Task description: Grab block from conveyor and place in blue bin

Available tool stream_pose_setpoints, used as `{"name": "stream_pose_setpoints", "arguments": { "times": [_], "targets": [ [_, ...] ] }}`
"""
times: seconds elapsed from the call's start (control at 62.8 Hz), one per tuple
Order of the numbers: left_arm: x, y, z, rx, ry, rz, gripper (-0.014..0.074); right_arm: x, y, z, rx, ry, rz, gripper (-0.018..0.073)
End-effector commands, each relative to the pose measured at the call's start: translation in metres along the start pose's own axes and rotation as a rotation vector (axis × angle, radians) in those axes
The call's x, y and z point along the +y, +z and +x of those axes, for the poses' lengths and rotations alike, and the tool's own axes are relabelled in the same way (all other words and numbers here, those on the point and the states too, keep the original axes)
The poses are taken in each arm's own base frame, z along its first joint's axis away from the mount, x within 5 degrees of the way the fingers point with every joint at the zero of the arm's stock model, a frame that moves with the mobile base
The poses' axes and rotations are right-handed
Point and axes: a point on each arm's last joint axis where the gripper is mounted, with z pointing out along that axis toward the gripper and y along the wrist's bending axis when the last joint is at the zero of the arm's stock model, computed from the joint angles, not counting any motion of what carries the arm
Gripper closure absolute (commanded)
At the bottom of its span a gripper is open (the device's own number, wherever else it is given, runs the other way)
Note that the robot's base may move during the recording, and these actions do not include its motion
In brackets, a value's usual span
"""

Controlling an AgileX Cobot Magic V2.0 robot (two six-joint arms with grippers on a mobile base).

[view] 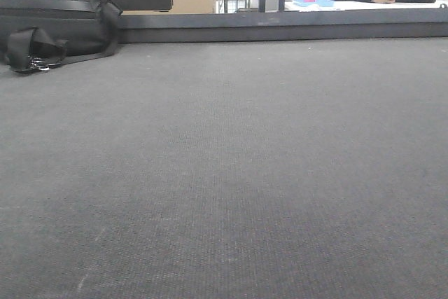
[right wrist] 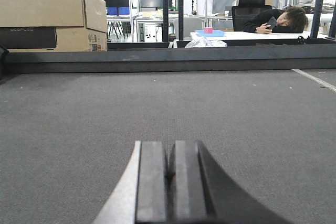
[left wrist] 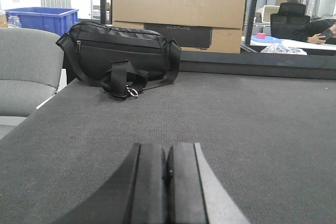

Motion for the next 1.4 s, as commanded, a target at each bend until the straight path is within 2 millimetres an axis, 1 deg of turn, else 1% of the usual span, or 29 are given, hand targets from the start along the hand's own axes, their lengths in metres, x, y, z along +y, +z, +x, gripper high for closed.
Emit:
{"name": "stream_pose_setpoints", "arguments": {
  "times": [0.0,1.083,1.163,1.259,1.306,1.338,1.386],
  "targets": [
    [0.000,-0.001,-0.004,-0.031,-0.004,0.006,0.0708,0.000,0.000,-0.002,-0.012,-0.012,0.000,0.0721],
    [0.000,-0.001,-0.004,-0.033,-0.004,0.006,0.0708,0.000,0.000,-0.002,-0.012,-0.012,0.000,0.0721],
    [0.000,-0.001,-0.004,-0.033,-0.004,0.006,0.0708,0.000,0.000,-0.002,-0.020,-0.012,0.000,0.0721],
    [0.000,-0.001,-0.007,-0.070,-0.005,0.004,0.0708,0.000,0.000,-0.008,-0.082,-0.012,-0.001,0.0721],
    [0.000,-0.001,-0.007,-0.068,-0.005,0.004,0.0708,0.000,0.000,-0.012,-0.125,0.038,-0.001,0.0721],
    [0.000,-0.002,-0.013,-0.071,-0.005,0.006,0.0708,-0.001,0.000,-0.011,-0.117,0.094,0.000,0.0721],
    [-0.001,-0.003,-0.023,-0.070,-0.005,0.009,0.0708,0.001,-0.001,-0.021,-0.109,0.152,-0.006,0.0721]
  ]
}}
